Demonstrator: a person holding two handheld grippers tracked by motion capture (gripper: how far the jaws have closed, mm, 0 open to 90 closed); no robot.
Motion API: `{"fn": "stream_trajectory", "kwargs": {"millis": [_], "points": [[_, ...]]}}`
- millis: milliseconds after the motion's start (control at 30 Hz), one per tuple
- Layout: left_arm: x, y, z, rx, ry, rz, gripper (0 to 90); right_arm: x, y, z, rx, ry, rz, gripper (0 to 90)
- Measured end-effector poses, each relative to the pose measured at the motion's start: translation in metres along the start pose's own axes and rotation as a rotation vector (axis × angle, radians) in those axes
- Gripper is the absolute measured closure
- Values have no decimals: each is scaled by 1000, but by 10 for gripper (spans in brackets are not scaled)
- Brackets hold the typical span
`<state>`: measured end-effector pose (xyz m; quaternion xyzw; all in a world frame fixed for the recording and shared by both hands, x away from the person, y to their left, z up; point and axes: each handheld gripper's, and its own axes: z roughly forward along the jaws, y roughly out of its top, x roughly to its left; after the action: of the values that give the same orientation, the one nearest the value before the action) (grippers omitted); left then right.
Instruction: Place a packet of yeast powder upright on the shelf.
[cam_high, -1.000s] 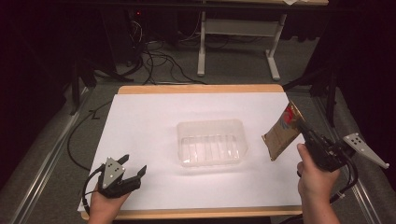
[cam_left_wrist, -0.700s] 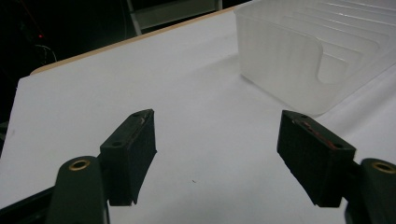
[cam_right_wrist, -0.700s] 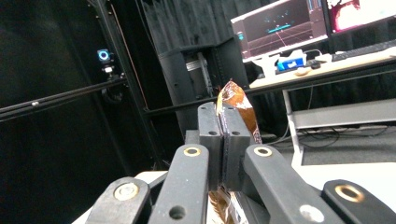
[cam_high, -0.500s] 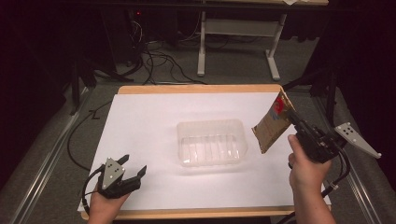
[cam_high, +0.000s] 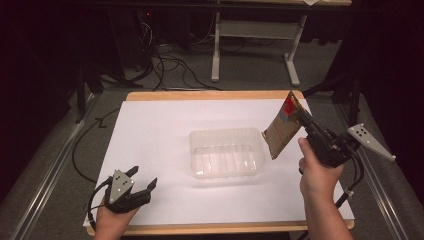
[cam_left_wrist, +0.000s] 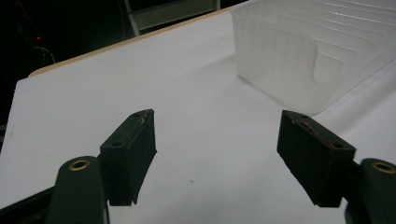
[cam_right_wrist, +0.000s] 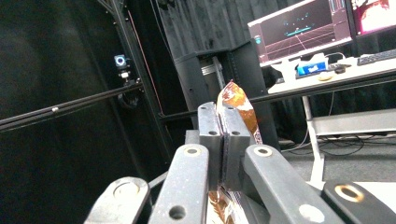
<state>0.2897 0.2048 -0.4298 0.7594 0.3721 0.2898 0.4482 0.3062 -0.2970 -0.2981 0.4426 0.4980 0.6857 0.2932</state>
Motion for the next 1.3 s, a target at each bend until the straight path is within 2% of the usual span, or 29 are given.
{"fn": "stream_trajectory", "kwargs": {"millis": [600, 1300], "points": [[1, 0, -1, -3, -4, -1, 287, 15, -6, 24, 12, 10, 2, 900], [1, 0, -1, -2, -9, -2, 288, 14, -29, 45, 55, -11, 12, 900]]}}
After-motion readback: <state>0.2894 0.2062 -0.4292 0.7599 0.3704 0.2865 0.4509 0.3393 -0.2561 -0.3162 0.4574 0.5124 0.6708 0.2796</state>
